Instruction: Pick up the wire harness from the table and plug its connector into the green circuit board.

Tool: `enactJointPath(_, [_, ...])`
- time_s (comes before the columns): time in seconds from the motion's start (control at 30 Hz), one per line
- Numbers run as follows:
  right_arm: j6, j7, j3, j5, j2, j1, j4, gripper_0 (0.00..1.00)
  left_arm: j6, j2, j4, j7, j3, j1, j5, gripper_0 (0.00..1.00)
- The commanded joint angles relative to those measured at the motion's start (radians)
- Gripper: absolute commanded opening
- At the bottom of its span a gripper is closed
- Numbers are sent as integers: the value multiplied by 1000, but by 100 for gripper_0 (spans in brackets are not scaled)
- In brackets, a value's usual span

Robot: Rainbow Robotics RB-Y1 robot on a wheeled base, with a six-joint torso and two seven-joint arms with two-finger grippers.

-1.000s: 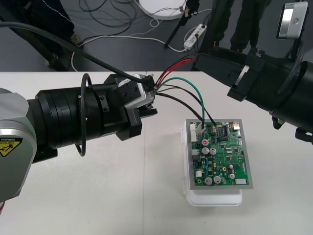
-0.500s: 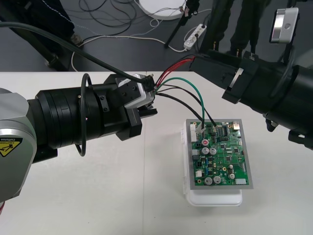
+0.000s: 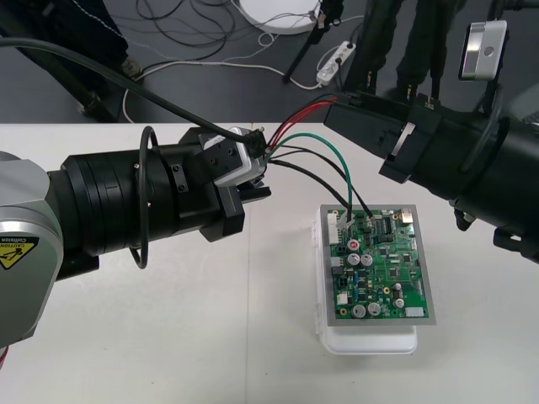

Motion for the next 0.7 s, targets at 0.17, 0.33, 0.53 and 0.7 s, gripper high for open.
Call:
enactJointPath(0.17, [6,-47,2,2,10,-30,-37,85,61,-19,-11,-47,-21,-34,9,1])
enactJointPath(0.33, [6,-47,0,2,10,-30,-37,2,61,-20,-11,-52,-21,-35,11,1])
enactJointPath(0.53, [8,-45,-5,2,10,-30,-37,0,61,-19,-11,-50,-21,-35,12,1])
enactJointPath(0.7, [8,-43,-6,2,10,-30,-35,0,61,-20,-11,-49,-21,-35,12,1])
